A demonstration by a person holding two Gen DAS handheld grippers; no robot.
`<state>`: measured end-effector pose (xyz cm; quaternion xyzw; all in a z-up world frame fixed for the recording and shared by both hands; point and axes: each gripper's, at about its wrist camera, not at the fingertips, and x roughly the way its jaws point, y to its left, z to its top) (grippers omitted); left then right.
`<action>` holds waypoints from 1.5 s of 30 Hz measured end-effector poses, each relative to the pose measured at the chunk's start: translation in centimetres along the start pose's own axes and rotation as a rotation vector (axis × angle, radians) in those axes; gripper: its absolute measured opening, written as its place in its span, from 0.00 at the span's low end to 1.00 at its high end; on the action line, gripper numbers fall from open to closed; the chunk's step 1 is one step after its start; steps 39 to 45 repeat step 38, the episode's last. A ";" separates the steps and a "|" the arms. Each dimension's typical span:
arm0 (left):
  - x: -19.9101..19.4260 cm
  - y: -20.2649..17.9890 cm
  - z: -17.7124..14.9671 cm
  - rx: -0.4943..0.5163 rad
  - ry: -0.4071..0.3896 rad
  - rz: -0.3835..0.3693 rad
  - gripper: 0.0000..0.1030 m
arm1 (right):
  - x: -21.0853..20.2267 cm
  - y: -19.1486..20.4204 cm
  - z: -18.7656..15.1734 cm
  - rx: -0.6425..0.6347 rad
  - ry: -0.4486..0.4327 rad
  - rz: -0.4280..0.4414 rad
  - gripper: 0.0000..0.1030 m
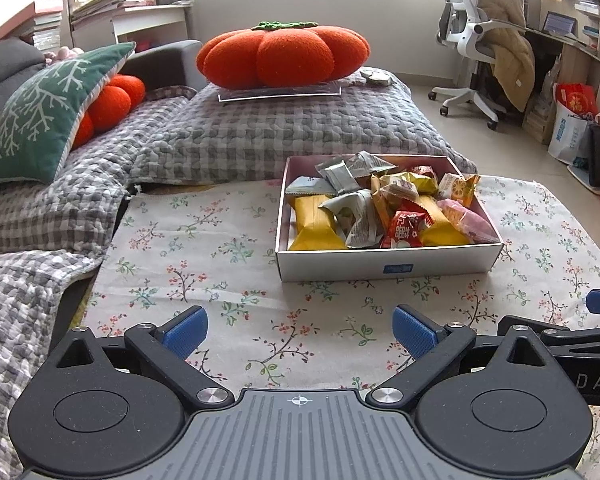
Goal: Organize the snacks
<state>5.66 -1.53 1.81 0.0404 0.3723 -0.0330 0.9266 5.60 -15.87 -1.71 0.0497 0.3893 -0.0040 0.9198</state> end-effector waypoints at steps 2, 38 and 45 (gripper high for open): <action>-0.1 0.0 0.0 0.004 -0.005 0.003 0.97 | 0.0 0.0 0.0 0.001 0.000 0.001 0.98; -0.2 -0.3 0.0 0.013 -0.009 0.018 0.97 | 0.0 -0.1 0.0 0.009 0.004 -0.001 0.98; -0.2 -0.3 0.0 0.013 -0.009 0.018 0.97 | 0.0 -0.1 0.0 0.009 0.004 -0.001 0.98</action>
